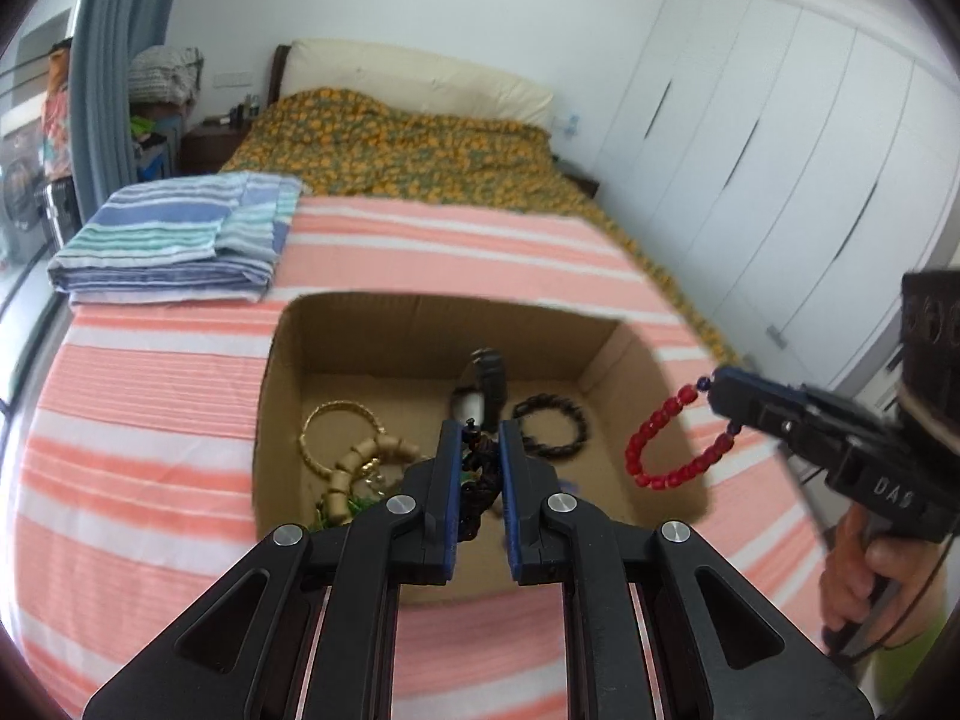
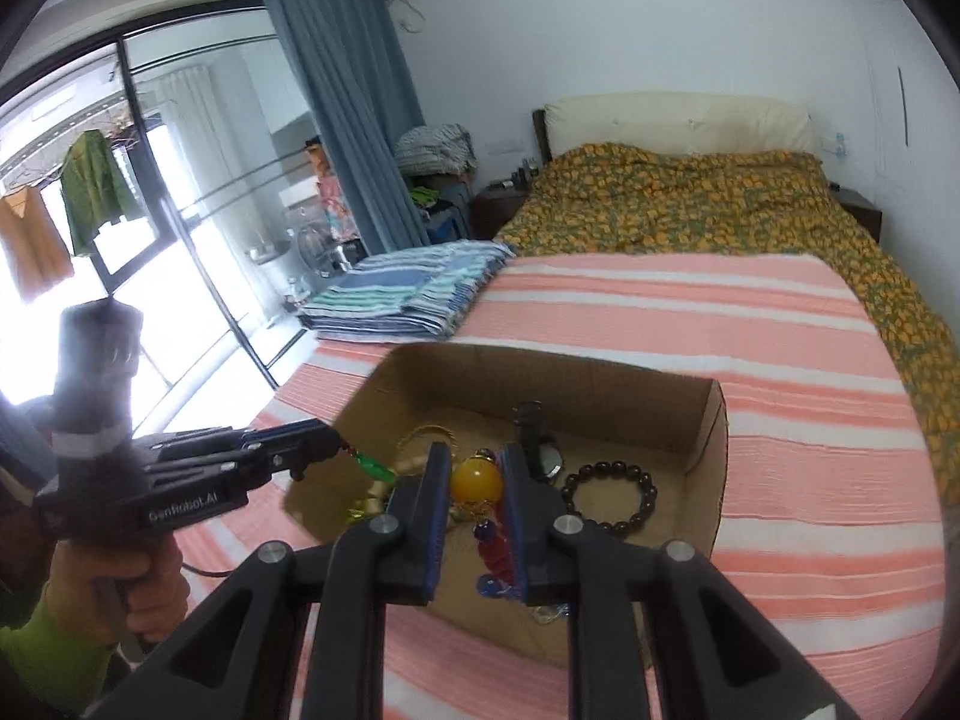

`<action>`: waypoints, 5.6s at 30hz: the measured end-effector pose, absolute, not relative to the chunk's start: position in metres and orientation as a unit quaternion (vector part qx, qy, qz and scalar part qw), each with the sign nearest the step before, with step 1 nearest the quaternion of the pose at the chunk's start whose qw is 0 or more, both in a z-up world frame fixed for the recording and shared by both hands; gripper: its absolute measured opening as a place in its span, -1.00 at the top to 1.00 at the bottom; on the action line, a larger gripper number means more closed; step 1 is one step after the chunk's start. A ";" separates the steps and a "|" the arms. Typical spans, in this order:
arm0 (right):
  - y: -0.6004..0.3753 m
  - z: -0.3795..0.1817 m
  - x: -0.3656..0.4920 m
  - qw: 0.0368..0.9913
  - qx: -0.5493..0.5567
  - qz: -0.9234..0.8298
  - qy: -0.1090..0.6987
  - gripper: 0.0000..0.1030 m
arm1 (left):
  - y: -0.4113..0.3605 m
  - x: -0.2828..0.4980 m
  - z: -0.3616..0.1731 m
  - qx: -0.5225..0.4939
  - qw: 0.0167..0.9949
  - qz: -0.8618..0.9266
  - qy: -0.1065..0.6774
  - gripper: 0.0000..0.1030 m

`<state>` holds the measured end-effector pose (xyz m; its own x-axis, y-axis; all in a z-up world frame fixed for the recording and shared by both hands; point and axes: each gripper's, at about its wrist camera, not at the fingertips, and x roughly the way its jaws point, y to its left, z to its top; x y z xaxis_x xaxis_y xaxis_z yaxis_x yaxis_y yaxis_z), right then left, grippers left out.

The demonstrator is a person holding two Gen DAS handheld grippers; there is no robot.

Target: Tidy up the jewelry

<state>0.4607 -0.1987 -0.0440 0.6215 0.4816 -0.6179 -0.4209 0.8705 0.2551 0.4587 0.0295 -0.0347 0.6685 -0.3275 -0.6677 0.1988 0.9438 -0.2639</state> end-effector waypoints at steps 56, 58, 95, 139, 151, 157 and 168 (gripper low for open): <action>-0.180 0.001 0.375 0.932 -0.011 0.109 0.345 -0.68 | 0.022 0.377 0.020 -0.014 0.939 0.043 0.340 -1.00; -0.179 0.004 0.373 0.931 -0.012 0.108 0.348 -0.69 | 0.022 0.374 0.024 -0.014 0.941 0.047 0.336 -1.00; -0.173 0.018 0.358 0.934 -0.043 0.100 0.339 -0.69 | 0.020 0.368 0.029 0.000 0.935 0.057 0.351 -0.99; -0.174 0.018 0.355 0.934 -0.046 0.102 0.338 -0.69 | 0.015 0.367 0.025 -0.001 0.933 0.052 0.357 -0.99; -0.176 0.017 0.354 0.934 -0.046 0.103 0.339 -0.69 | 0.014 0.368 0.024 -0.002 0.931 0.048 0.362 -0.99; -0.179 0.017 0.354 0.933 -0.046 0.101 0.341 -0.69 | 0.015 0.371 0.022 -0.007 0.929 0.046 0.367 -0.99; -0.180 0.015 0.356 0.932 -0.045 0.103 0.345 -0.69 | 0.014 0.368 0.021 -0.008 0.932 0.041 0.359 -0.99</action>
<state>0.3556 -0.1804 0.0146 0.7402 0.1602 -0.6530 -0.2222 0.9749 -0.0127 0.3682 0.0138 0.0211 0.7385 0.0696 -0.6707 -0.0816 0.9966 0.0136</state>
